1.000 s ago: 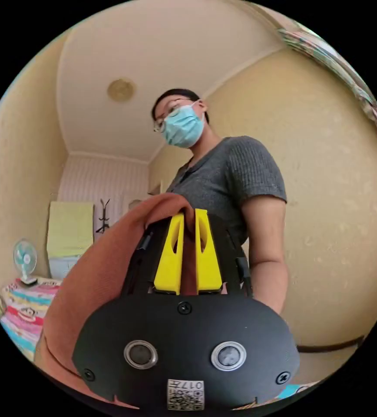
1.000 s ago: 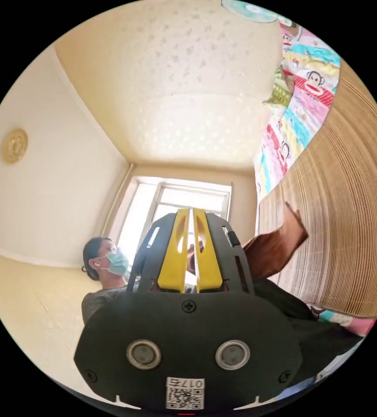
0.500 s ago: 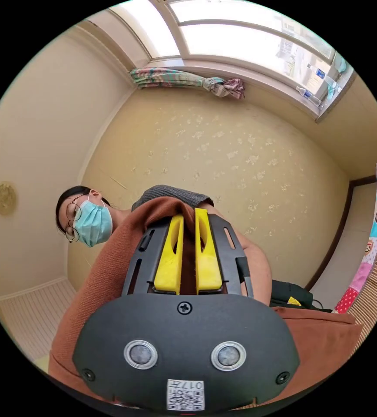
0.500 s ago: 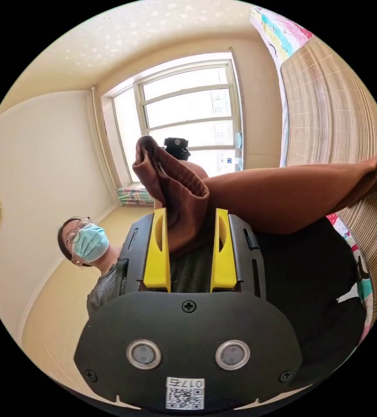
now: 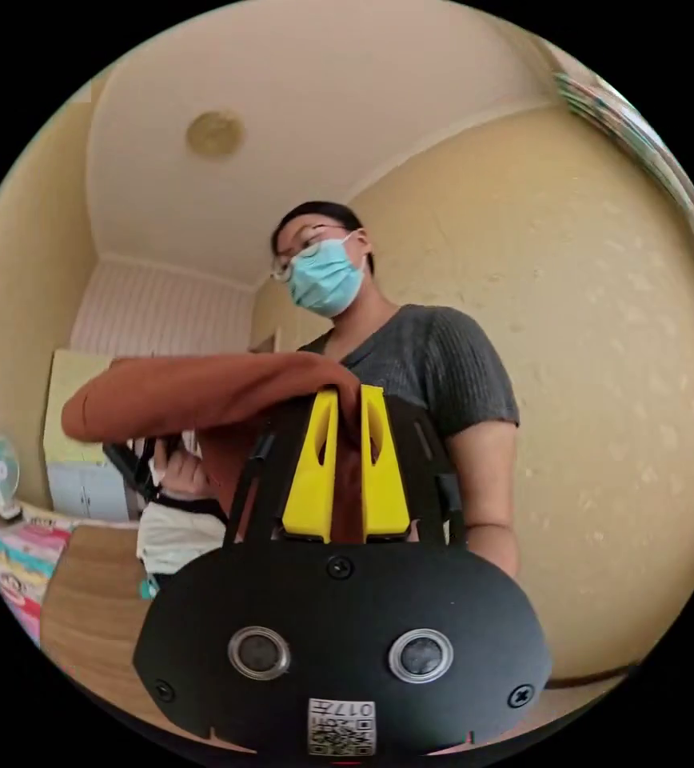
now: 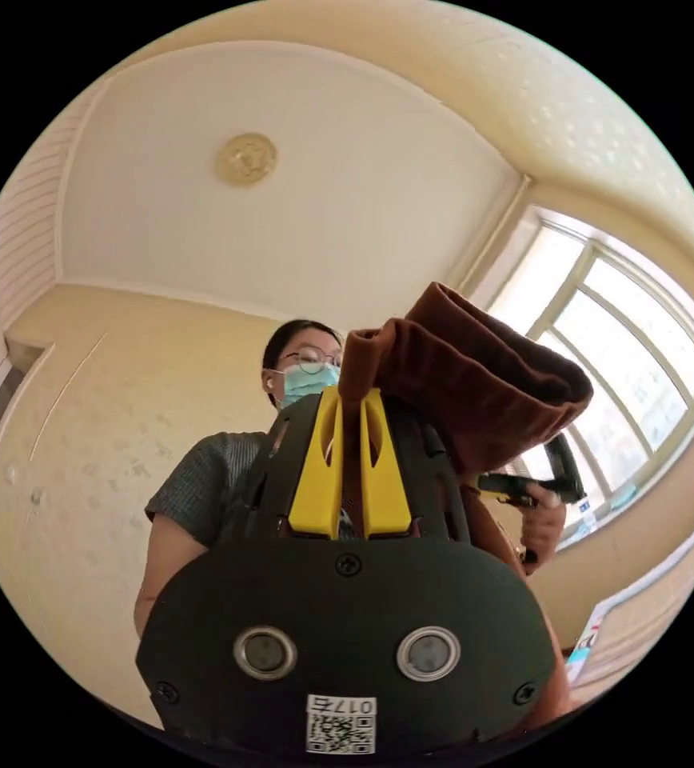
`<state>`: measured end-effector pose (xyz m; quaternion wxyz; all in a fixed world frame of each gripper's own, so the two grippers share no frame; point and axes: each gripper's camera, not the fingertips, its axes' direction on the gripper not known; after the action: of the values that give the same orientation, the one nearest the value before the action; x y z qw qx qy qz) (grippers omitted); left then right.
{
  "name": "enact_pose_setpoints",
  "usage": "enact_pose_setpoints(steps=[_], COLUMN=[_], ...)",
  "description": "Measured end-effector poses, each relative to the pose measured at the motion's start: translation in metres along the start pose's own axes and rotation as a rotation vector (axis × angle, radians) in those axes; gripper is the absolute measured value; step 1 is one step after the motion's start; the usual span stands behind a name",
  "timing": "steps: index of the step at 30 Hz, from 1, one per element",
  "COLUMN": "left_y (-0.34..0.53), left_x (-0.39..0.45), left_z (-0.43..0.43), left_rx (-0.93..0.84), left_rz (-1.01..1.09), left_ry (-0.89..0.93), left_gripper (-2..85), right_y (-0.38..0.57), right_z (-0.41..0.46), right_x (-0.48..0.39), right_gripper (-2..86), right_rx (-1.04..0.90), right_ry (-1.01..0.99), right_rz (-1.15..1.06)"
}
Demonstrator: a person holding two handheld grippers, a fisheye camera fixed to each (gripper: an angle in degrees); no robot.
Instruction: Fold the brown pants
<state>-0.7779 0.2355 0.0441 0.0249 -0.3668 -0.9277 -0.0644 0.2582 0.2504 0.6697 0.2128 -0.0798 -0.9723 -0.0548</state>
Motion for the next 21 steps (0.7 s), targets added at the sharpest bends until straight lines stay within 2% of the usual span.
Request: enact_pose_setpoints(steps=[2,3,4,5,7,10,12,13,15,17,19,21], left_y=[0.021,0.028,0.046,0.063,0.072,0.048,0.039,0.038,0.045,0.068,0.086,0.101], left_x=[-0.031,-0.035,-0.032,-0.020,-0.002,-0.017,-0.050,-0.075,-0.108,-0.142,-0.152,-0.155], left_z=[0.001,-0.004,-0.018,-0.030,-0.018,0.065,0.120,0.151,0.184,0.204,0.214,0.222], left_rx=[-0.058,-0.046,0.040,0.170,0.266,0.109,0.022,-0.003,0.025,0.069,0.081,0.104], left_rz=[-0.419,-0.509,-0.653,-0.739,-0.729,-0.634,-0.616,-0.625,-0.641,-0.733,-0.775,-0.770], left_ry=[-0.359,-0.478,-0.695,-0.849,-0.963,-1.020,-0.967,-0.881,-0.739,-0.745,-0.806,-0.791], left_gripper=[8.3,9.4,11.6,13.0,14.1,14.3,16.3,18.5,21.3,20.6,18.7,17.3], right_y=[-0.014,-0.022,-0.028,-0.030,-0.031,-0.022,-0.016,-0.011,-0.001,0.011,0.025,0.035], right_z=[-0.001,0.000,0.002,0.003,0.005,0.015,0.026,0.035,0.052,0.066,0.065,0.055], right_x=[-0.019,-0.031,-0.043,-0.048,-0.058,-0.049,-0.031,-0.016,0.002,0.014,0.013,0.010], right_gripper=[3.0,3.0,2.9,2.9,2.8,2.8,2.7,2.7,2.8,2.8,2.6,2.5], right_rx=[0.008,-0.013,-0.067,-0.090,-0.096,-0.146,-0.230,-0.288,-0.390,-0.469,-0.412,-0.352], right_ry=[-0.076,-0.090,-0.038,-0.001,0.158,0.285,0.364,0.439,0.547,0.600,0.651,0.617], right_rz=[-0.105,-0.165,-0.217,-0.237,-0.226,-0.174,-0.074,-0.002,0.072,0.118,0.131,0.158])
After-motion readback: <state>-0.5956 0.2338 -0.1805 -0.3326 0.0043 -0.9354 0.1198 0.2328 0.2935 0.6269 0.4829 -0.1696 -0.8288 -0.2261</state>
